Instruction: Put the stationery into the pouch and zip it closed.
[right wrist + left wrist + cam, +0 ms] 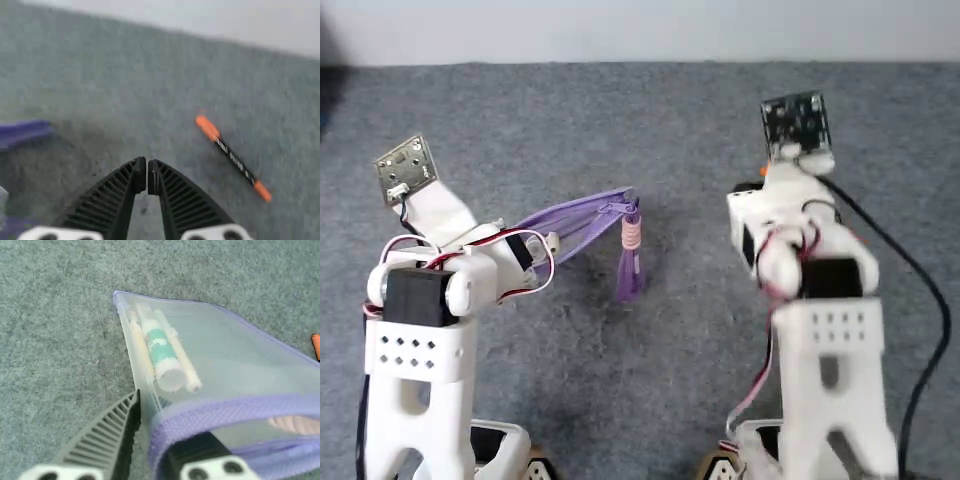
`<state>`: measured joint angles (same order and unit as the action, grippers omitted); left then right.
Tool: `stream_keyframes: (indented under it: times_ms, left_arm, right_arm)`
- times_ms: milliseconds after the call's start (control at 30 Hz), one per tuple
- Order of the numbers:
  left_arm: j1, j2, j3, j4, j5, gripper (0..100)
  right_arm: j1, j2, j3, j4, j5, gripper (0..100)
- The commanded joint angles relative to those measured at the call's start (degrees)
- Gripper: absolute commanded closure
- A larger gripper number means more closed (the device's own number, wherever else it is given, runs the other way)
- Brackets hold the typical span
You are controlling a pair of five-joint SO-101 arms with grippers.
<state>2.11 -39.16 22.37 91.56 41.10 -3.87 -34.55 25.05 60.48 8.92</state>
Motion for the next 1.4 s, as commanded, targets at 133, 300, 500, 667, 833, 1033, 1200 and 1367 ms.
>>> stream_keyframes:
  times_ms: [133,300,500,667,833,1033,1200,1367]
  left_arm:
    - [-0.2,0.2,0.0,-1.4,0.4,99]
    - [0.2,0.2,0.0,-1.4,0.4,99]
    - [0.3,0.2,0.0,-1.6,0.4,99]
    - [0.3,0.2,0.0,-1.6,0.4,99]
    - [0.3,0.2,0.0,-1.7,0.4,99]
    - [0.3,0.2,0.0,-1.7,0.4,99]
    - [0.3,0.2,0.0,-1.7,0.4,99]
    - [0.2,0.2,0.0,-1.7,0.4,99]
  right_arm:
    - [6.3,19.4,-15.2,9.5,11.3,97.9]
    - [8.4,30.8,-23.8,10.0,20.2,93.5]
    - [10.7,44.8,-34.6,10.1,21.3,69.9]
    - [10.9,57.0,-45.2,9.5,21.5,71.9]
    - [10.8,71.5,-61.2,9.6,21.5,74.0]
    - [10.9,87.2,-79.0,10.2,21.6,74.2]
    - [9.2,96.0,-88.9,19.3,21.4,75.2]
    - [8.3,101.4,-99.4,25.9,21.3,89.4]
